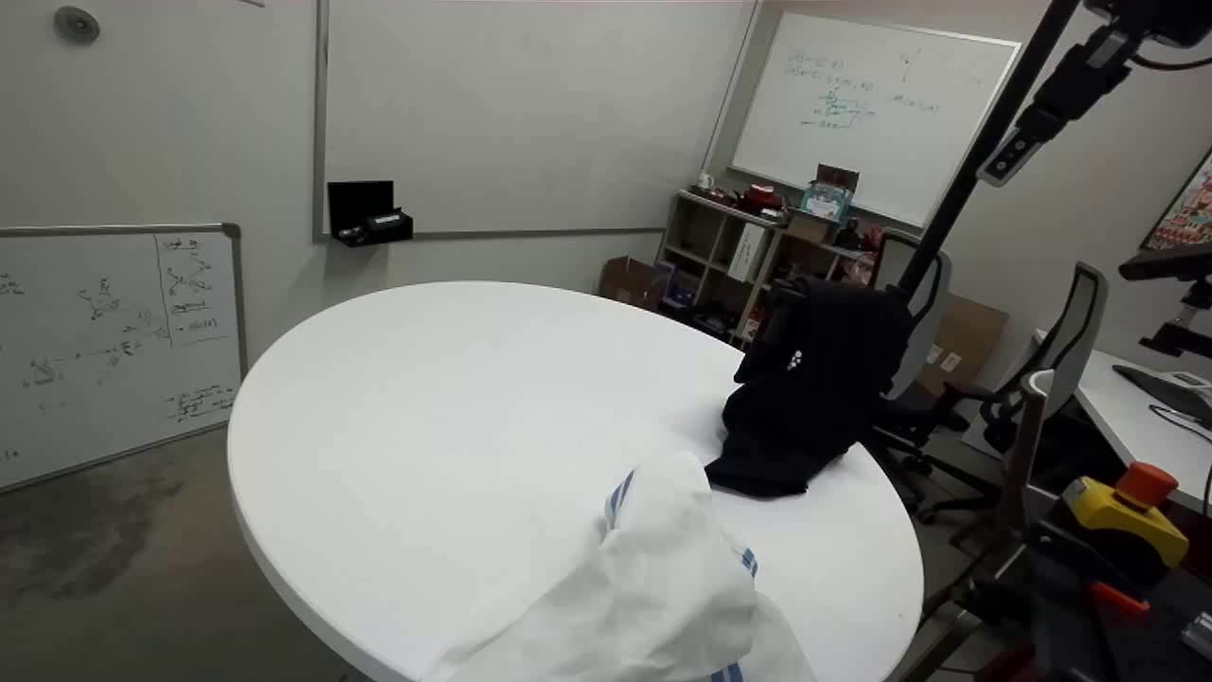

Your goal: Pick the tea towel on the table and put it on the stand

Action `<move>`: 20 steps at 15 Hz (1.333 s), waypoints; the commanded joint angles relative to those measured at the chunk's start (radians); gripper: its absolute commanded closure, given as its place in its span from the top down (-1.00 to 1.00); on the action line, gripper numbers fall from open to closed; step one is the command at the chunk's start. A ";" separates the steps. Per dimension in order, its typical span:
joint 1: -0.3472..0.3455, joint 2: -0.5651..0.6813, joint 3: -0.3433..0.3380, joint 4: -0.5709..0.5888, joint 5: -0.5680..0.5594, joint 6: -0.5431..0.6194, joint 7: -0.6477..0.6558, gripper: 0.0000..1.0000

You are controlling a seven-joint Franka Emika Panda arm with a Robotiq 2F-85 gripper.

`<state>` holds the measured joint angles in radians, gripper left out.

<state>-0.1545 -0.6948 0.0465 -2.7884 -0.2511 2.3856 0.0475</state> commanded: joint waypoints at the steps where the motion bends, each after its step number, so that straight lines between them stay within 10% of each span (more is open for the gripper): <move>1: 0.006 0.002 -0.006 -0.005 -0.005 -0.006 0.004 1.00; 20: 0.204 0.543 -0.001 0.023 0.154 0.441 -0.074 1.00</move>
<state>0.0402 -0.2810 0.0225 -2.7866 -0.0952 2.7204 -0.0265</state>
